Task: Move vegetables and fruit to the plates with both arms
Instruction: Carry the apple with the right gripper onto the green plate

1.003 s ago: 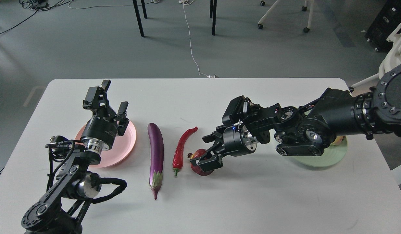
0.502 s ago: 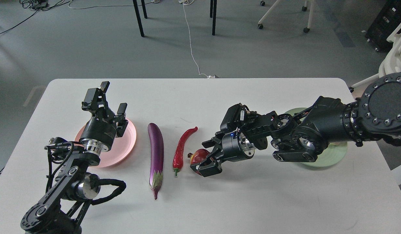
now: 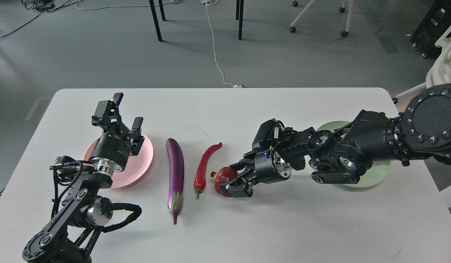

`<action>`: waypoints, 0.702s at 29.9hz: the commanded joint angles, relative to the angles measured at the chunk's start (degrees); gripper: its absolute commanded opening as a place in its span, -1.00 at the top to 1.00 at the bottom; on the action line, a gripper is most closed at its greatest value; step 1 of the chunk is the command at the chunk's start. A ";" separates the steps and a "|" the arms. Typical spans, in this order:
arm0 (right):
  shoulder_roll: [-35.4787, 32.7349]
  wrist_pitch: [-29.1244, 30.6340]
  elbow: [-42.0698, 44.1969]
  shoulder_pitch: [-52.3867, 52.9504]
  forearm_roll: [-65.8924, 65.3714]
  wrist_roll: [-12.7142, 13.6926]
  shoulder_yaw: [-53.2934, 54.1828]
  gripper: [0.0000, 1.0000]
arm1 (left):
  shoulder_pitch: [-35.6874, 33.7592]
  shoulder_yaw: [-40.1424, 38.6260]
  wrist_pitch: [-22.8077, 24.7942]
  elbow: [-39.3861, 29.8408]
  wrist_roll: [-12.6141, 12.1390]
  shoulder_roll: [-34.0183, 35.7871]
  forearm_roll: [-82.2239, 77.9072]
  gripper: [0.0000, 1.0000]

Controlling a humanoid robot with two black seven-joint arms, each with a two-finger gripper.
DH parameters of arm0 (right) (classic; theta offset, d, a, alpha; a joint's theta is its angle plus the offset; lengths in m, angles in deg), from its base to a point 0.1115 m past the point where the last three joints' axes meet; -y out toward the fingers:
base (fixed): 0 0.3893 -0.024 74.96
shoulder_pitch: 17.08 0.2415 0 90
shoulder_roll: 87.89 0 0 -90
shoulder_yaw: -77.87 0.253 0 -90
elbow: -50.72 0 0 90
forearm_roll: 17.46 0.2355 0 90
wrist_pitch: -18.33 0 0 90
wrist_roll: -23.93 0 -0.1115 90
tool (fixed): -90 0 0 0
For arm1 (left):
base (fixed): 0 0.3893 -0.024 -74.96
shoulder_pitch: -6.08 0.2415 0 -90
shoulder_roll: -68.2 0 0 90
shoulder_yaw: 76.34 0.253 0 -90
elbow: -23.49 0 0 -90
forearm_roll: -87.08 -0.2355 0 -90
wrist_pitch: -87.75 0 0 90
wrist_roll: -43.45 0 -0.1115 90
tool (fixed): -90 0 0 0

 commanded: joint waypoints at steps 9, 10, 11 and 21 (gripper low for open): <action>-13.17 0.12 -7.96 11.24 -1.27 0.00 0.71 0.21 | 0.24 -0.60 0.00 -0.52 0.01 -0.13 -0.09 -0.98; -15.10 0.21 -8.14 11.94 -2.14 0.00 0.62 0.20 | 0.24 -0.60 0.00 -0.52 0.01 -0.22 -0.09 -0.98; -17.21 0.21 -8.14 12.47 -3.72 0.00 0.53 0.20 | 0.24 -0.60 0.00 -0.52 0.01 -0.31 -0.09 -0.98; -32.25 0.38 -4.11 8.89 -12.77 0.00 -1.93 0.16 | 0.24 -0.51 0.00 -0.43 0.01 -1.28 -0.26 -0.98</action>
